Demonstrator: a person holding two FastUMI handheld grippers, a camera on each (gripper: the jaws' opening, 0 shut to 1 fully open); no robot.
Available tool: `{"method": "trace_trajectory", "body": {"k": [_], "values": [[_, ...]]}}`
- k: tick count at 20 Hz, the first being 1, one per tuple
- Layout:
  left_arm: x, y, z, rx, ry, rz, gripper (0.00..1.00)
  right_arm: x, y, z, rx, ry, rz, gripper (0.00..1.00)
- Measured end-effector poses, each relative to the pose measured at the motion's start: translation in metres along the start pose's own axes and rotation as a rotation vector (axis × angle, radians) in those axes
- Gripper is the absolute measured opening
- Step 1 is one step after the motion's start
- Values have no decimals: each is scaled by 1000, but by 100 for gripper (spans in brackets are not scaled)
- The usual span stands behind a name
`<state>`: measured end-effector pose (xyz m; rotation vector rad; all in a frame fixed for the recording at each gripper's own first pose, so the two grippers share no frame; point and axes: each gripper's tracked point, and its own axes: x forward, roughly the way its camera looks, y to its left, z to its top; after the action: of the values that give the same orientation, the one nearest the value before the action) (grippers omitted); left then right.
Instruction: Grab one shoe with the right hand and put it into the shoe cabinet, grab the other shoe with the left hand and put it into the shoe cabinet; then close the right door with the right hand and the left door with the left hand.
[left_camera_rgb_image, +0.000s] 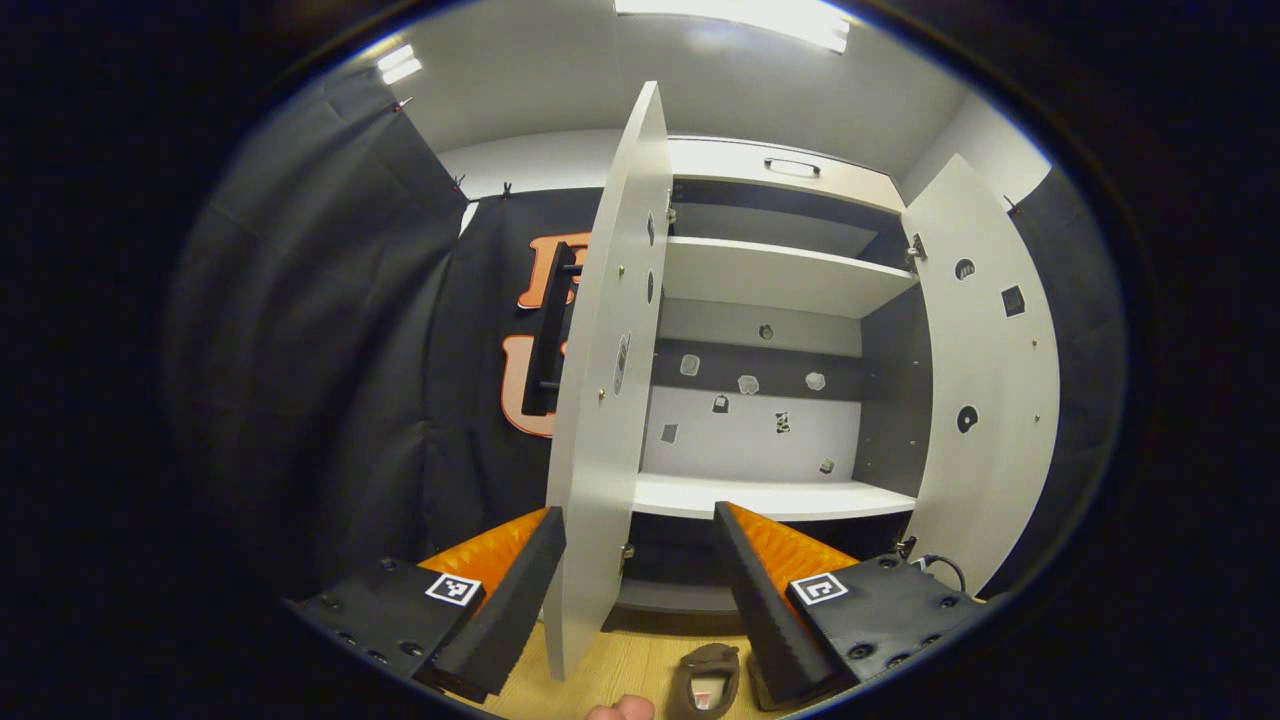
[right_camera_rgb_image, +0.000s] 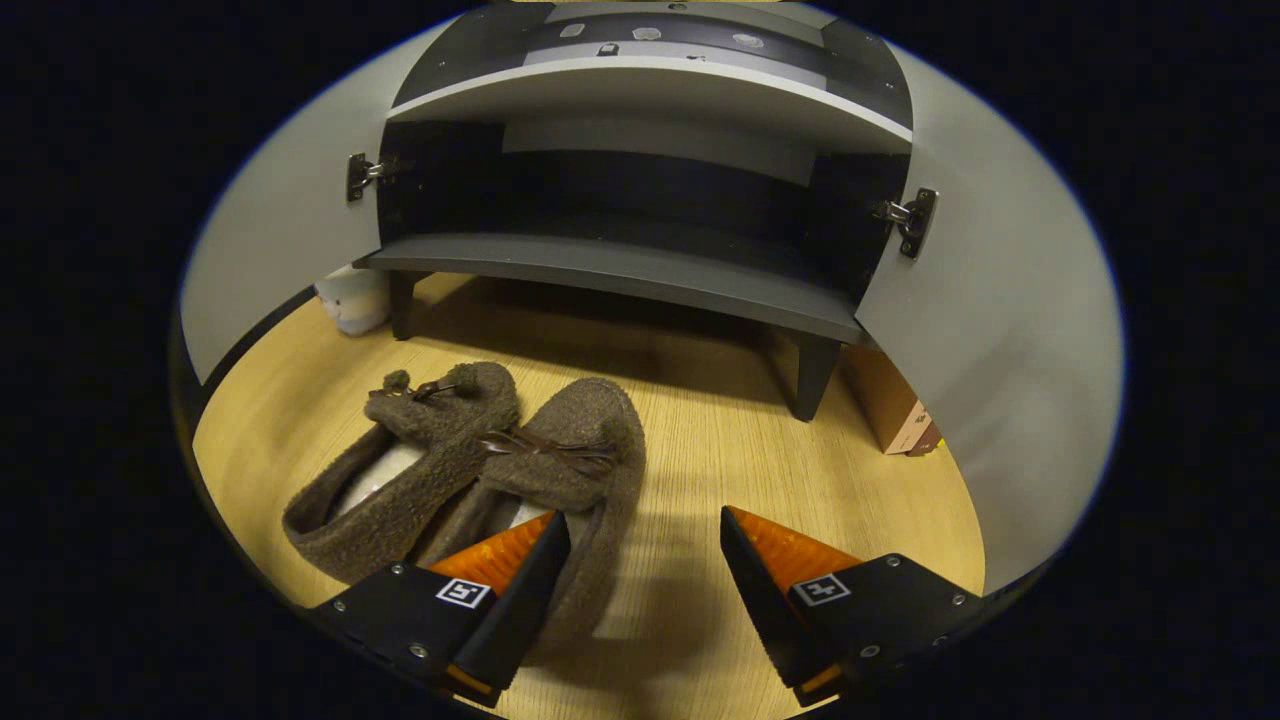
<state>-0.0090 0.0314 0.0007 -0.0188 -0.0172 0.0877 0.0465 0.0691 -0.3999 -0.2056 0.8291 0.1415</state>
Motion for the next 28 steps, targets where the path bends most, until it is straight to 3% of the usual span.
{"method": "trace_trajectory", "body": {"k": [1, 6, 8, 9, 10, 11, 13, 16, 22, 28], "values": [[1, 0, -1, 1, 3, -2, 100, 11, -1, 0, -4, 3, -5, 93], [1, 2, -4, 9, 13, 4, 97, 43, 7, 1, -32, -25, 31, 83], [1, 1, -5, 9, 16, 3, 96, 43, 15, 0, -58, -52, 74, 70], [0, 0, -6, 9, 16, 1, 96, 43, 21, -1, -61, -53, 93, 57], [1, -1, -6, 9, 16, -2, 96, 43, 23, 1, -61, -59, 92, 48], [1, -2, -7, 9, 17, -5, 97, 44, 20, 5, -67, -77, 67, 29], [1, -5, -10, 6, 22, -10, 96, 37, 14, 5, -70, -76, 30, 8], [3, -9, -17, -5, 39, -25, 96, 13, 15, 24, -27, -148, 56, 7], [10, -18, -27, -13, 55, -48, 96, -84, -12, 85, 42, -312, 10, 7], [14, -37, -31, -9, 61, -105, 97, -177, -45, 221, 95, -504, -23, 7]]}}
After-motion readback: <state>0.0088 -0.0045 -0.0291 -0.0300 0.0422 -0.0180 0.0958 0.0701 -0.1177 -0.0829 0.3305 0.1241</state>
